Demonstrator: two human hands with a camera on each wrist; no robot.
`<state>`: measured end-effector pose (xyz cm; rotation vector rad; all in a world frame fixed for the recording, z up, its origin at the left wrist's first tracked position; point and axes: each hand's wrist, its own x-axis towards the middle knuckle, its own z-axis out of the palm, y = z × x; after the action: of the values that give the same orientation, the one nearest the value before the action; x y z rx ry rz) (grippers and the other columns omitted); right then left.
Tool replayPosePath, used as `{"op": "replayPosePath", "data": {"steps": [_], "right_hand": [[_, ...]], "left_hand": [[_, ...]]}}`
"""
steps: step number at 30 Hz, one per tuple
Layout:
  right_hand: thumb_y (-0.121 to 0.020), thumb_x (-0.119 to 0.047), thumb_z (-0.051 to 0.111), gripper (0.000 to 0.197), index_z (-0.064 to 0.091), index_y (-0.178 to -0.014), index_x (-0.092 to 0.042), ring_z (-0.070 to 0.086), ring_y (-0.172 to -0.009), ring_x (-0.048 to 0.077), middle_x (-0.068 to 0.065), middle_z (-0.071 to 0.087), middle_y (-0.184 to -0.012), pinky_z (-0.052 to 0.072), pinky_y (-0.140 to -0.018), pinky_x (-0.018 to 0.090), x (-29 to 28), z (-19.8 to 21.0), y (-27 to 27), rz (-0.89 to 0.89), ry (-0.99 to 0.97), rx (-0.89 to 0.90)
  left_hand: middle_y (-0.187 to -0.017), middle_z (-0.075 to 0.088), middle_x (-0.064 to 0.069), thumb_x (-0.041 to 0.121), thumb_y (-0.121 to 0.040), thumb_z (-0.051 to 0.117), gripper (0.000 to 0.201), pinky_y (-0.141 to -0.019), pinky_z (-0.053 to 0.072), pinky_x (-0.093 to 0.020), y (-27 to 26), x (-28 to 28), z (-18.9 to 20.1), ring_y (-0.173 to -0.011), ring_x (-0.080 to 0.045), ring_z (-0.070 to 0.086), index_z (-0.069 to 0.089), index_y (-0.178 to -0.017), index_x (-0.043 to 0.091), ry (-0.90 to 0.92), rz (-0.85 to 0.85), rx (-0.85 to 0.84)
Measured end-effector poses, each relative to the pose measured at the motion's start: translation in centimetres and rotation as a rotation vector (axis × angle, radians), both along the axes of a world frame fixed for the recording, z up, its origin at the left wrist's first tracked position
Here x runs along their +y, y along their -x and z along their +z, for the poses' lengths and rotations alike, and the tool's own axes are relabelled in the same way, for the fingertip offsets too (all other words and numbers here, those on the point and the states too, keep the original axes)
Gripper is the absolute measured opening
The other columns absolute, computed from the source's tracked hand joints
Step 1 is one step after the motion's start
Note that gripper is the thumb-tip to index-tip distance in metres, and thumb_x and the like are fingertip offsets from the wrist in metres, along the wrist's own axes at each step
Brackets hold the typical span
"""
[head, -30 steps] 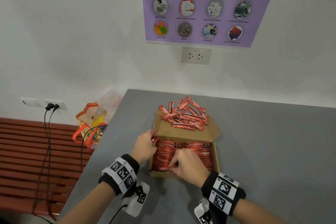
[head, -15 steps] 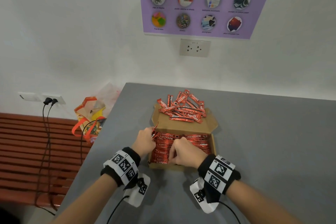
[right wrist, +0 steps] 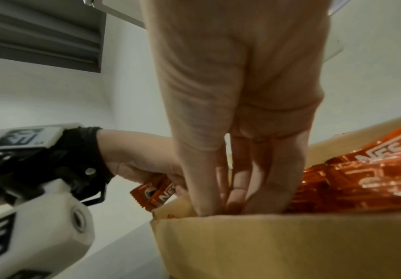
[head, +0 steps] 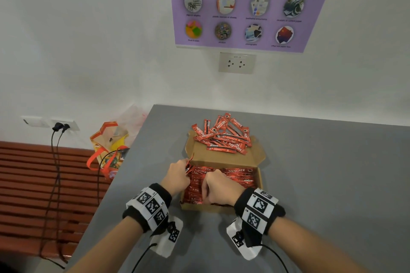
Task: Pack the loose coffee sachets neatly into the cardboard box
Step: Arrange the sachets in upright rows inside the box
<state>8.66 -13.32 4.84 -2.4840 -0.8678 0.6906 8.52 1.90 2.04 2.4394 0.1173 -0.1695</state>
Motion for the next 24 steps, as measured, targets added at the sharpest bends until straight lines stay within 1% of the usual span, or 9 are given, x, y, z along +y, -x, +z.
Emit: {"op": "replayPosePath", "data": {"steps": [4, 6, 9, 12, 14, 17, 20, 22, 24], "right_hand": [[-0.077, 0.002, 0.066, 0.012, 0.074, -0.081, -0.005, 0.054, -0.059, 0.006, 0.007, 0.072, -0.083, 0.049, -0.068, 0.018, 0.5, -0.1, -0.2, 0.002, -0.016, 0.036], [-0.076, 0.005, 0.063, 0.014, 0.074, -0.079, -0.003, 0.052, -0.053, 0.004, 0.010, 0.072, -0.081, 0.052, -0.064, 0.020, 0.7, -0.1, -0.2, 0.017, -0.016, 0.063], [-0.076, 0.008, 0.061, 0.013, 0.073, -0.079, 0.003, 0.053, -0.049, 0.009, 0.012, 0.069, -0.074, 0.056, -0.067, 0.029, 1.0, 0.2, -0.6, 0.030, 0.022, 0.115], [-0.076, 0.008, 0.060, 0.015, 0.073, -0.082, 0.004, 0.056, -0.050, 0.013, 0.018, 0.071, -0.081, 0.057, -0.068, 0.033, 1.3, 0.5, -1.0, 0.052, 0.046, 0.150], [-0.078, 0.010, 0.057, 0.018, 0.073, -0.085, 0.004, 0.056, -0.050, 0.011, 0.018, 0.072, -0.087, 0.058, -0.071, 0.033, 1.4, 0.3, -1.1, 0.049, 0.049, 0.174], [-0.077, 0.010, 0.059, 0.018, 0.073, -0.085, 0.002, 0.057, -0.052, 0.010, 0.017, 0.072, -0.087, 0.059, -0.073, 0.034, 1.5, -0.1, -1.1, 0.049, 0.063, 0.159], [-0.075, 0.009, 0.060, 0.018, 0.074, -0.083, 0.001, 0.055, -0.049, 0.009, 0.016, 0.072, -0.083, 0.059, -0.070, 0.033, 1.4, -0.2, -1.1, 0.032, 0.054, 0.149], [-0.076, 0.009, 0.059, 0.019, 0.074, -0.083, -0.001, 0.054, -0.047, 0.008, 0.012, 0.071, -0.074, 0.059, -0.070, 0.033, 1.2, 0.0, -1.1, -0.001, 0.035, 0.163], [-0.078, 0.008, 0.058, 0.020, 0.074, -0.084, -0.001, 0.053, -0.044, 0.005, 0.009, 0.070, -0.072, 0.058, -0.065, 0.027, 1.0, 0.2, -1.0, 0.003, 0.035, 0.152]], "left_hand": [[-0.108, 0.066, -0.013, 0.001, -0.087, 0.049, 0.025, -0.075, 0.038, -0.016, 0.0, -0.1, 0.1, -0.102, -0.028, 0.061, 0.059, -0.110, 0.004, -0.008, -0.006, -0.010], [-0.105, 0.066, -0.014, 0.000, -0.086, 0.049, 0.024, -0.073, 0.039, -0.016, 0.0, 0.1, 0.1, -0.100, -0.029, 0.062, 0.060, -0.106, 0.003, -0.008, -0.002, -0.015], [-0.103, 0.066, -0.015, -0.001, -0.085, 0.048, 0.023, -0.072, 0.039, -0.017, 0.0, 0.2, 0.0, -0.099, -0.030, 0.061, 0.060, -0.104, 0.002, -0.030, -0.012, -0.008], [-0.102, 0.066, -0.014, 0.001, -0.086, 0.049, 0.020, -0.071, 0.038, -0.017, 0.0, 0.1, 0.0, -0.098, -0.029, 0.062, 0.060, -0.103, 0.002, -0.040, -0.002, -0.011], [-0.101, 0.066, -0.014, 0.001, -0.087, 0.049, 0.018, -0.070, 0.038, -0.017, 0.0, 0.0, 0.0, -0.097, -0.029, 0.062, 0.060, -0.101, 0.002, -0.048, -0.004, -0.016], [-0.100, 0.067, -0.014, 0.001, -0.086, 0.049, 0.019, -0.070, 0.038, -0.018, -0.1, 0.1, 0.0, -0.096, -0.029, 0.062, 0.061, -0.101, 0.004, -0.053, -0.025, -0.021], [-0.099, 0.067, -0.013, 0.001, -0.086, 0.050, 0.019, -0.067, 0.037, -0.017, -0.1, 0.2, 0.0, -0.095, -0.029, 0.062, 0.061, -0.101, 0.004, -0.063, -0.021, -0.020], [-0.099, 0.067, -0.014, 0.001, -0.086, 0.050, 0.018, -0.068, 0.037, -0.017, -0.1, 0.1, 0.1, -0.094, -0.028, 0.062, 0.061, -0.100, 0.004, -0.067, -0.020, -0.010], [-0.101, 0.067, -0.014, 0.001, -0.086, 0.050, 0.019, -0.070, 0.038, -0.018, 0.0, 0.1, 0.2, -0.096, -0.029, 0.062, 0.060, -0.102, 0.004, -0.057, -0.025, -0.008]]}}
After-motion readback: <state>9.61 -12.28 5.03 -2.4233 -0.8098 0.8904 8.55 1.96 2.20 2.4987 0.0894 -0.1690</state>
